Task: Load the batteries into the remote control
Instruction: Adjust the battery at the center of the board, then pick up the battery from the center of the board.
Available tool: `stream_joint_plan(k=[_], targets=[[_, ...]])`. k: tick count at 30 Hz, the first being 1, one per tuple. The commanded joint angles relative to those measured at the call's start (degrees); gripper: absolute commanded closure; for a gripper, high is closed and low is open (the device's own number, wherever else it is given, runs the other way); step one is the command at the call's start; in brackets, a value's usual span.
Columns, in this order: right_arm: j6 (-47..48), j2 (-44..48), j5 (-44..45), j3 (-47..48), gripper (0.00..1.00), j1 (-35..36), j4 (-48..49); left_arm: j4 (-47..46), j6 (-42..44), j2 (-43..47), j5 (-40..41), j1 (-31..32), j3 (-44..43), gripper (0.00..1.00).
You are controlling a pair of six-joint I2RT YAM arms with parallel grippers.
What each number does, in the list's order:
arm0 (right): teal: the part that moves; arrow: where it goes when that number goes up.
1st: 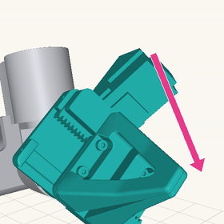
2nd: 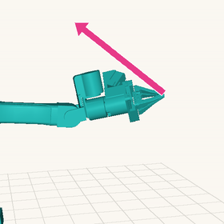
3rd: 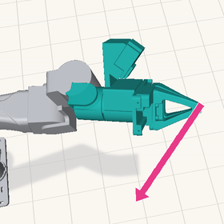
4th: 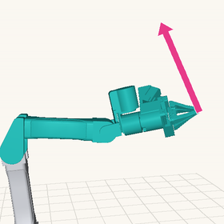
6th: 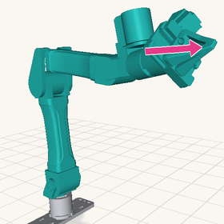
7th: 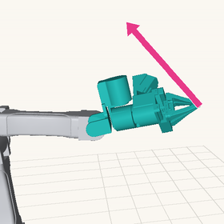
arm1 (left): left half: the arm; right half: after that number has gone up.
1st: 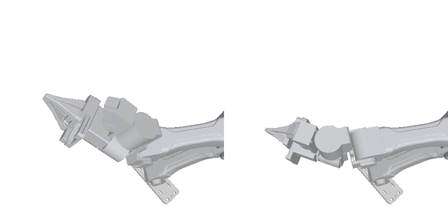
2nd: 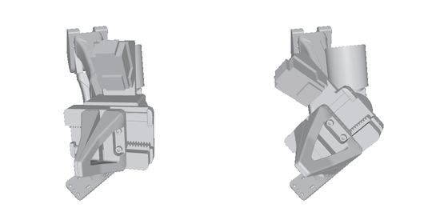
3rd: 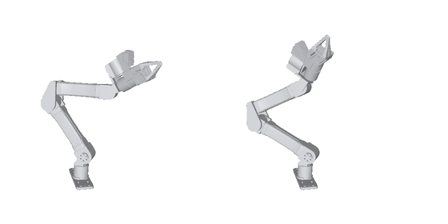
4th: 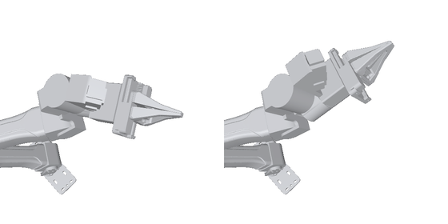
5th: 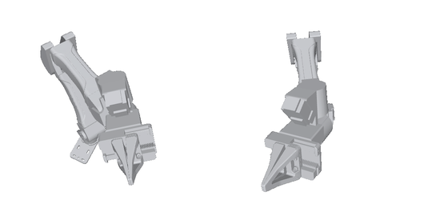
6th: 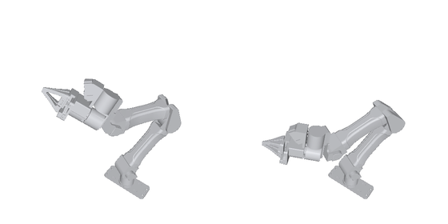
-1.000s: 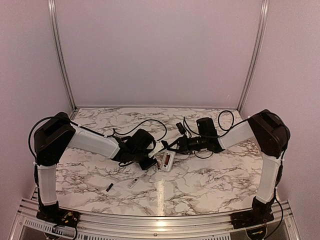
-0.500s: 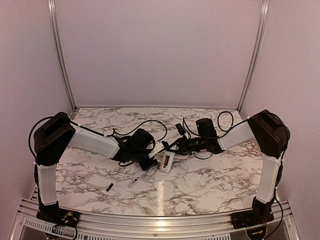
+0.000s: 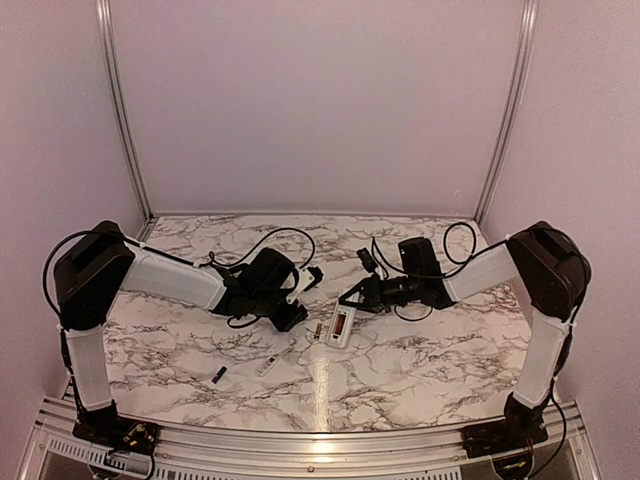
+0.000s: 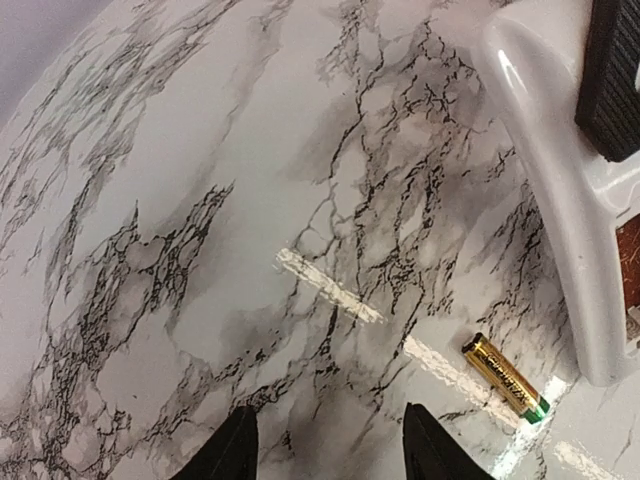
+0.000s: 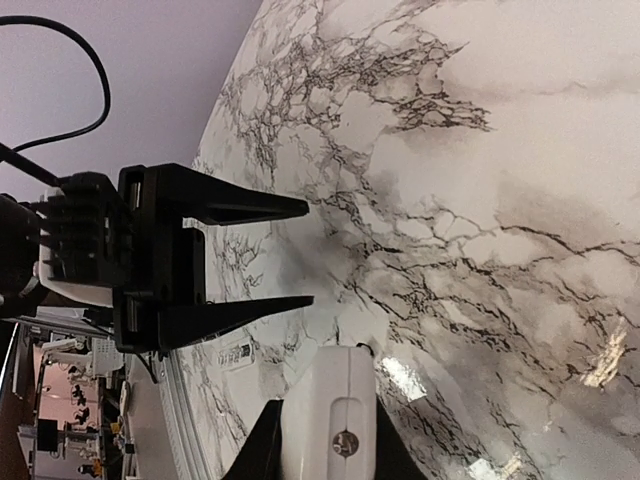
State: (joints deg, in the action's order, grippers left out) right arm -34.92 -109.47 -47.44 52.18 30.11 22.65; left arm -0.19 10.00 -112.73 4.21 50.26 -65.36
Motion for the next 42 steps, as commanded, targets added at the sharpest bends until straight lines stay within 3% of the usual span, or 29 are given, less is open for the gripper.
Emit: stream_joint_plan(k=[1, 10, 16, 19, 27, 35, 40, 42], targets=[[2.33, 4.55, -0.54, -1.55, 1.0, -2.84, -1.6, -1.03, -7.98, 4.84, 1.4, -0.25, 0.79, 0.48], [4.66, 7.36, -1.59, -2.65, 1.0, -8.12, -3.66, 3.01, -22.67, 3.11, 0.07, 1.79, -1.78, 0.47], [5.07, 7.78, -1.82, -2.83, 1.0, -8.77, -3.75, 3.9, -26.65, 1.33, 2.39, 4.14, -3.24, 0.48], [5.23, 7.9, -1.94, -2.89, 1.0, -8.94, -3.93, 7.35, -28.34, -1.33, 3.71, 4.65, -5.91, 0.53], [5.24, 8.5, -1.77, -3.31, 1.0, -9.09, -3.75, 13.01, -30.38, -6.83, 6.24, 6.98, -10.72, 0.67], [5.4, 8.6, -1.57, -3.26, 1.0, -9.27, -4.11, 15.66, -29.68, -8.35, 8.62, 8.92, -10.73, 0.74], [5.62, 8.83, -1.55, -3.45, 1.0, -9.36, -4.28, 16.8, -29.78, -7.31, 9.42, 9.7, -8.42, 0.76], [5.61, 8.67, -1.6, -3.48, 1.0, -9.37, -4.24, 16.38, -29.23, -6.63, 9.66, 10.14, -7.33, 0.7]])
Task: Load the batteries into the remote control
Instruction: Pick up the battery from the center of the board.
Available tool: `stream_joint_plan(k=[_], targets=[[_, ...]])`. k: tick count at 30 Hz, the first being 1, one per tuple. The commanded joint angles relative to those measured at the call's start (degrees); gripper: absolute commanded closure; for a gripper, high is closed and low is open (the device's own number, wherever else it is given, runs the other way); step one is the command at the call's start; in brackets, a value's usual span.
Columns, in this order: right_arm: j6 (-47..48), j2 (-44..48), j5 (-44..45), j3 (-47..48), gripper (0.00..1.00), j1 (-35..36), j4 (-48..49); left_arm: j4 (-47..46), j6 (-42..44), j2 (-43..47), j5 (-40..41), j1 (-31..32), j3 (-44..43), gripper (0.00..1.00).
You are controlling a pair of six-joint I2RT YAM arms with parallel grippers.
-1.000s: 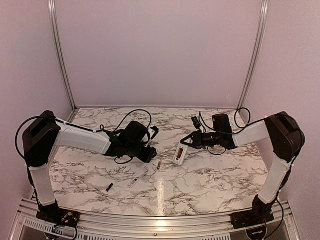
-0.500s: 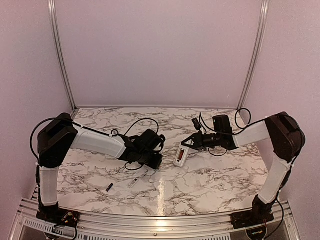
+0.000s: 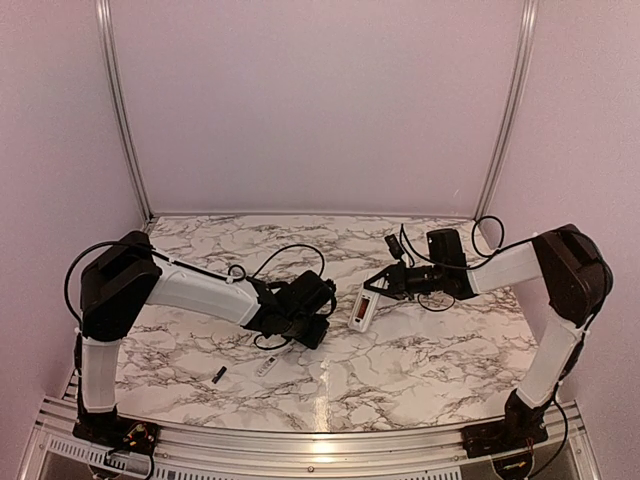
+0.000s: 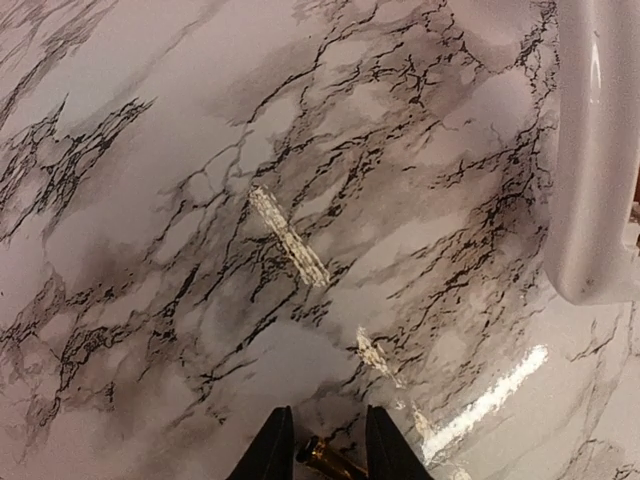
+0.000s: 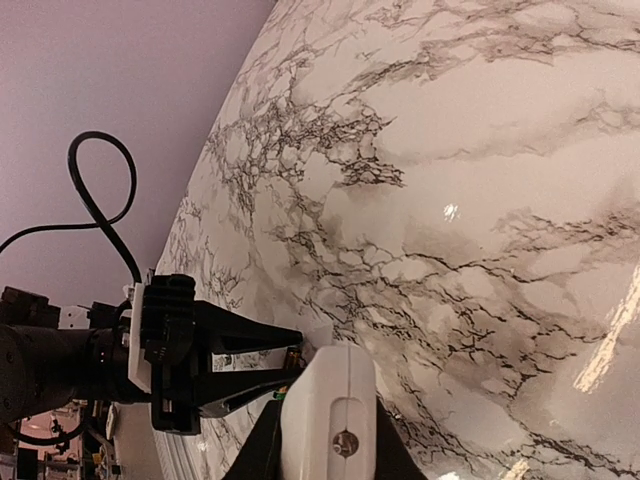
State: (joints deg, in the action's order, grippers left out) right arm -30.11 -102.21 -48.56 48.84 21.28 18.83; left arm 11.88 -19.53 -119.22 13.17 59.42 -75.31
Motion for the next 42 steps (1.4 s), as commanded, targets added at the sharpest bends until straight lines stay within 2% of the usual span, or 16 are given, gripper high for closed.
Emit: stream_joint_plan(k=[1, 3, 5, 12, 19, 28, 32, 36, 42], targets=[[0.74, 1.34, -0.47, -0.12, 1.0, -0.54, -0.27, 4.27, 0.2, 0.06, 0.86, 1.03, 2.89, 0.65], [0.44, 1.21, -0.63, -0.21, 1.0, -0.54, 0.14, 4.26, -0.09, 0.55, 1.06, 1.05, 3.03, 0.57], [0.34, 1.18, -0.59, -0.21, 1.0, -0.49, 0.24, 4.18, -0.98, 1.38, 1.08, 1.05, 3.19, 0.54], [0.54, 1.69, -0.34, -0.24, 1.0, -0.54, -0.29, 6.03, -5.25, 4.48, 1.42, 1.8, 4.65, 0.59], [0.37, 1.84, -0.56, -0.36, 1.0, -0.52, 0.08, 7.36, -7.02, 3.71, 1.12, 2.89, 5.73, 0.58], [-0.37, 1.48, -0.88, -0.43, 1.0, -0.52, 0.84, 7.92, -6.58, 3.81, 1.77, 2.9, 4.89, 0.81], [-2.23, 1.4, -1.92, -1.9, 1.0, -0.4, 3.53, 9.05, -6.02, 4.06, 2.51, 2.72, 3.91, 0.9], [-6.11, 1.25, -3.37, -4.49, 1.0, 0.55, 8.76, 7.75, -4.53, 8.0, 0.77, 2.72, 4.83, 1.0], [-12.18, 1.33, -3.4, -7.16, 1.0, 3.39, 15.23, 2.95, -5.34, 17.58, -7.08, 2.85, 10.12, 1.0]])
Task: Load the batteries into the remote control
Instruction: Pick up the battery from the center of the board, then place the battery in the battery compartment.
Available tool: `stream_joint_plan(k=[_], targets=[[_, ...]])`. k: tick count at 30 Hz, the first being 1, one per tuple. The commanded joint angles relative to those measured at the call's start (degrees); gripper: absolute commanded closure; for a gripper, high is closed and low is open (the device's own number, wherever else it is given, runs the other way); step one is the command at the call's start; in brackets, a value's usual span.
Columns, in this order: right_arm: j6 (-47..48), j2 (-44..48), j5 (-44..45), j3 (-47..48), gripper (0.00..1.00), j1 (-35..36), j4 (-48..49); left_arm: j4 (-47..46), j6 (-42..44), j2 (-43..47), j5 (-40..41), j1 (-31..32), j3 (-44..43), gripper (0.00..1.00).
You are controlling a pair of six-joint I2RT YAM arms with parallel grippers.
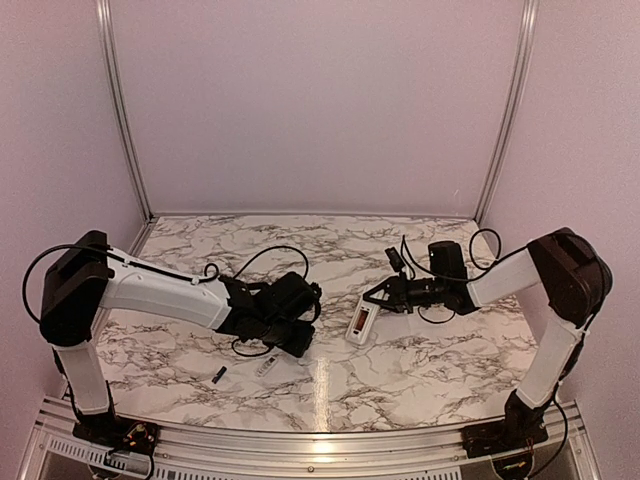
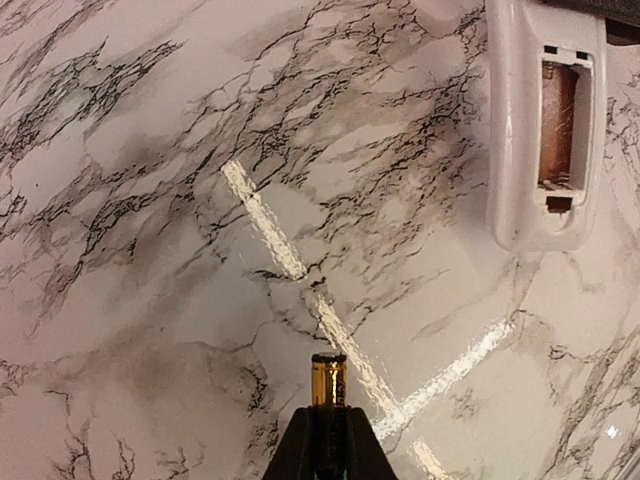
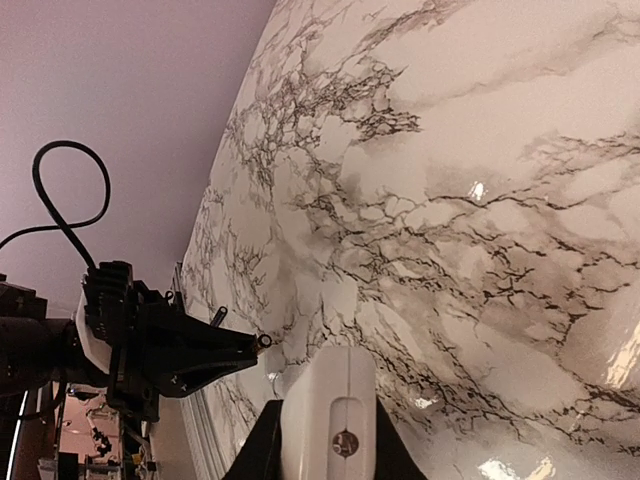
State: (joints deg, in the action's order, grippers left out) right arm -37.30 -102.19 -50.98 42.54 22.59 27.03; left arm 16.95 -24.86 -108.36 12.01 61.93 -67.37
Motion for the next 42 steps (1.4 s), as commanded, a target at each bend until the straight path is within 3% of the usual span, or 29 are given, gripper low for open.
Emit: stream_joint_plan(k=[1, 13, 42], targets=[[-5.98, 1.37, -0.72, -1.22, 1.0, 2.63, 7.86, -2.29, -0.05, 7.97, -6.92, 0.44, 2.66, 1.0], [-21.36, -0.57, 1.75, -5.67, 1.0, 7.98, 21.94, -0.4, -3.23, 11.06, -10.31, 2.41, 2.62, 1.0], [-31.72, -5.93, 4.81, -8.21, 1.0, 12.23, 29.44, 6.84, -5.27, 1.48, -6.67, 4.34, -7.99, 1.0]])
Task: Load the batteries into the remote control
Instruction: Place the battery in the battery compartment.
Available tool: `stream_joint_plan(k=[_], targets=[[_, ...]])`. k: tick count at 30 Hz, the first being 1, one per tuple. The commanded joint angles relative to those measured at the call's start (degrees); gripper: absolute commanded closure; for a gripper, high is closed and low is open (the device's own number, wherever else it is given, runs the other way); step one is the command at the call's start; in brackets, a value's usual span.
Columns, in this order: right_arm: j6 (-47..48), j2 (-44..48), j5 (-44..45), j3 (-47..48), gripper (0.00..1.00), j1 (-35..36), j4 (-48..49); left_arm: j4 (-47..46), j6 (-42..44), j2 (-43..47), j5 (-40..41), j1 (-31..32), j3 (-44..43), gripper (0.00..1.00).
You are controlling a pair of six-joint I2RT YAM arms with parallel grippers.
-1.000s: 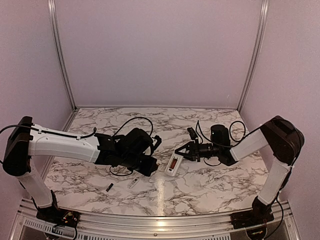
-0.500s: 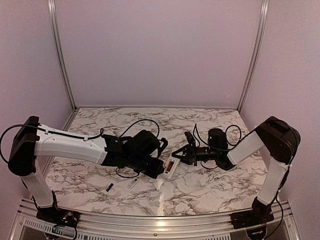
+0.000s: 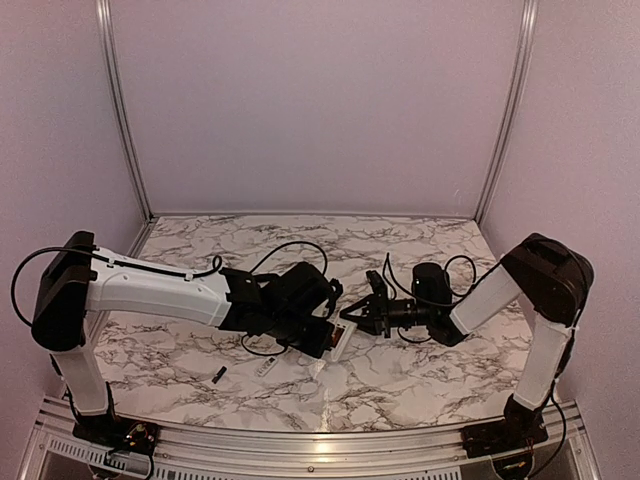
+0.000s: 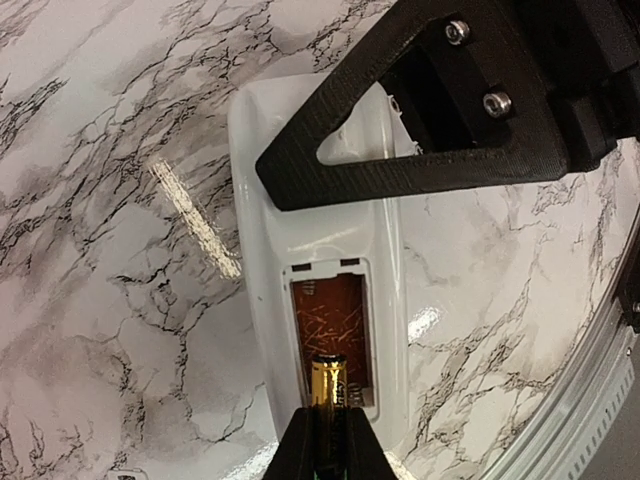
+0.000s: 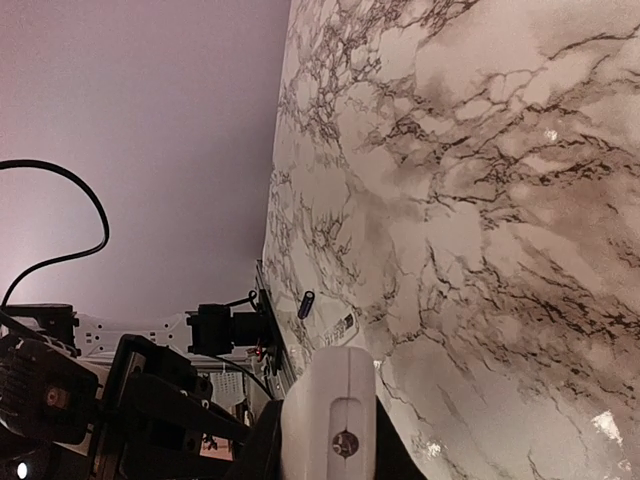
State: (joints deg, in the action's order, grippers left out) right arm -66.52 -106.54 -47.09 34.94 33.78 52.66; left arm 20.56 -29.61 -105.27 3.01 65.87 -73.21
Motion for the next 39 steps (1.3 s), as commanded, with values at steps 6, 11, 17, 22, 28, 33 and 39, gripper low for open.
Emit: stream_joint_plan(k=[6, 11, 17, 22, 28, 33, 39], targets=[[-5.86, -3.1, 0.99, -1.42, 1.0, 1.49, 8.21, 5.7, -1.52, -3.37, 4.71, 0.39, -4.12, 1.0], [-6.9, -3.41, 1.21, -1.71, 1.0, 1.64, 8.97, 6.54, -1.75, -4.43, 5.42, 0.4, -4.63, 0.99], [-7.29, -3.57, 1.21, -1.34, 1.0, 2.09, 8.99, 7.27, -1.43, -5.69, 5.76, 0.4, -5.73, 0.98], [-7.79, -3.89, 1.46, -1.27, 1.0, 2.77, 9.62, 8.27, -1.38, -6.27, 6.28, 0.38, -6.43, 0.97], [-8.09, -3.85, 1.58, -1.2, 1.0, 2.78, 9.86, 8.76, -1.6, -6.85, 6.76, 0.47, -6.97, 0.92], [-8.17, -3.83, 1.56, -1.19, 1.0, 2.78, 10.0, 8.97, -1.6, -6.87, 6.73, 0.46, -6.95, 0.86], [-8.62, -4.05, 1.56, -1.2, 1.0, 2.74, 10.61, 8.92, -1.6, -6.87, 6.49, 0.44, -7.03, 0.8]])
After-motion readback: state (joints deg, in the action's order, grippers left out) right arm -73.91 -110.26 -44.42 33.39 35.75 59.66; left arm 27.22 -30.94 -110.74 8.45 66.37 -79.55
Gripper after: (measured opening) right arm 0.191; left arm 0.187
